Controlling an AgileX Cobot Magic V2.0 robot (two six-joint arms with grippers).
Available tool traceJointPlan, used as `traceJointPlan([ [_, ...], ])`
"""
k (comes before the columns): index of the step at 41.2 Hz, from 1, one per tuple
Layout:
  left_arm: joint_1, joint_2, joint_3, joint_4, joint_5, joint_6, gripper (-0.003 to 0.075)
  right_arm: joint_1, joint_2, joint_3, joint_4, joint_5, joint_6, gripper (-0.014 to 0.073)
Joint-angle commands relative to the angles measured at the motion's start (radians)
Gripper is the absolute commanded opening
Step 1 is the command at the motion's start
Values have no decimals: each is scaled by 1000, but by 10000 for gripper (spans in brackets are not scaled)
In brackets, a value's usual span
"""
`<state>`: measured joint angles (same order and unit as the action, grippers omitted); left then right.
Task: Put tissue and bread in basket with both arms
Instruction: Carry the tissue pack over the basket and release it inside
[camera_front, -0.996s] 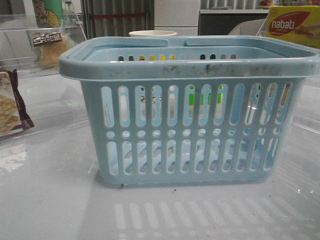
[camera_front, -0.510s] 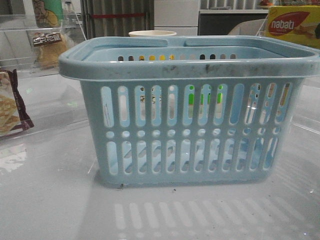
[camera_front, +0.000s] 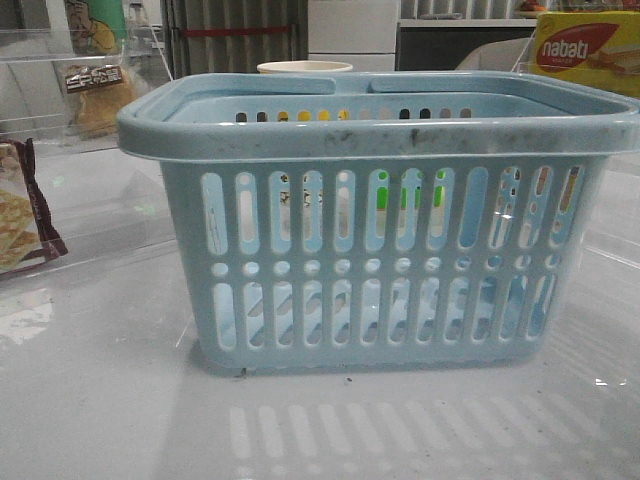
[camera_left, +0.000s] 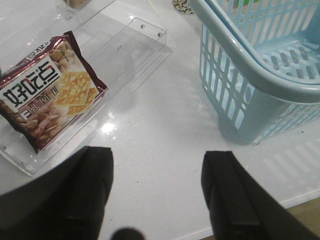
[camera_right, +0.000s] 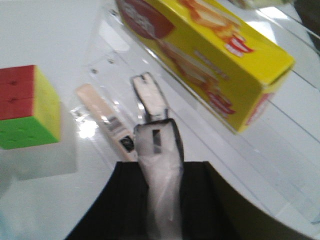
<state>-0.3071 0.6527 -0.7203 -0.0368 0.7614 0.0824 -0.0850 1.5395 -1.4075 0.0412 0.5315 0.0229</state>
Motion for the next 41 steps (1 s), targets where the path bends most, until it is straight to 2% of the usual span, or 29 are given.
traceJointPlan([
  [1,-8,5,-30,-11,-78,-1,452,75,-113,-39,40,-10,1,174],
  [10,-8,5,-30,-11,-78,-1,452,339,-133,-31,48,78,1,174],
  [17,-8,5,-30,-11,-78,-1,452,484,-60,-25,48,87,1,179],
  [21,-8,5,-30,-11,-78,-1,452,519,-10,-25,48,79,1,262],
  [26,-8,5,-30,-11,-78,-1,452,531,30,-25,56,75,1,466],
  [28,-8,5,-30,-11,-78,-1,452,531,32,-25,56,75,1,514],
  [35,-8,5,-30,-11,-78,-1,452,538,-37,-17,54,75,-73,519],
  [41,-8,5,-30,-11,-78,-1,452,561,-152,55,54,75,-142,519],
])
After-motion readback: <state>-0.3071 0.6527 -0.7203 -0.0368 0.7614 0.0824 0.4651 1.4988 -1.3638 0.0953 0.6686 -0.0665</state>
